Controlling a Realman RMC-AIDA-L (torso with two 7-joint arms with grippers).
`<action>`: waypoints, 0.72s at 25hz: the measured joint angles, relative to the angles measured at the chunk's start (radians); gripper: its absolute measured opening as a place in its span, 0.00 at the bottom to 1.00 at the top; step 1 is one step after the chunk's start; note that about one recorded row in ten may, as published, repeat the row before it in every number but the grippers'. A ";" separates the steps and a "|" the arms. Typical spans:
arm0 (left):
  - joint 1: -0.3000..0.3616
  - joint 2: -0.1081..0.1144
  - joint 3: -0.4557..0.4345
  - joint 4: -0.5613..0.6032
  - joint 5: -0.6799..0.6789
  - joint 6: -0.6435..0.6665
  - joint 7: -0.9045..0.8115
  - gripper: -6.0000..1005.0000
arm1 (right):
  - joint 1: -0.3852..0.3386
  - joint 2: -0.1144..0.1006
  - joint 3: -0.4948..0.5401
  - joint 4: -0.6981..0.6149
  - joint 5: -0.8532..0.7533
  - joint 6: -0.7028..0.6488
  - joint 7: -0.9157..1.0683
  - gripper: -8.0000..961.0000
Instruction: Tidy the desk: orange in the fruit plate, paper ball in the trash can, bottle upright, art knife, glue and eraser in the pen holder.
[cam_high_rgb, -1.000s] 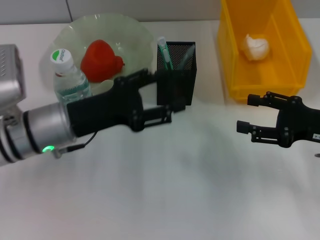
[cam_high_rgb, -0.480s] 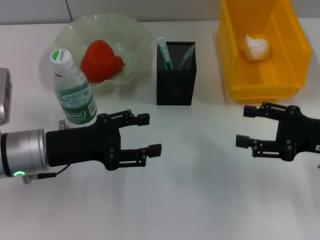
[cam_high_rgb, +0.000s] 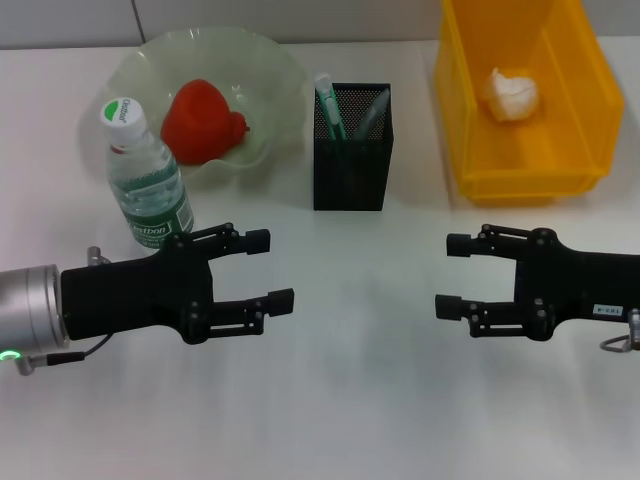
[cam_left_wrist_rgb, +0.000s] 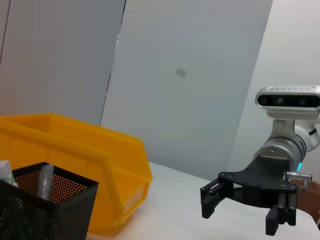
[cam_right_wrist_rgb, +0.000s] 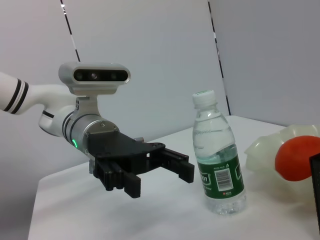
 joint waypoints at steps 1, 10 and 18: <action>0.000 0.001 0.001 0.000 0.000 0.000 0.000 0.82 | 0.000 0.000 0.000 0.000 0.000 0.000 0.000 0.84; 0.003 0.007 0.005 0.004 0.000 0.009 0.000 0.82 | 0.010 0.000 -0.010 0.010 0.004 0.009 0.000 0.84; 0.001 0.008 -0.009 0.006 0.031 0.024 -0.001 0.82 | 0.012 0.000 -0.007 0.011 0.007 0.009 0.000 0.84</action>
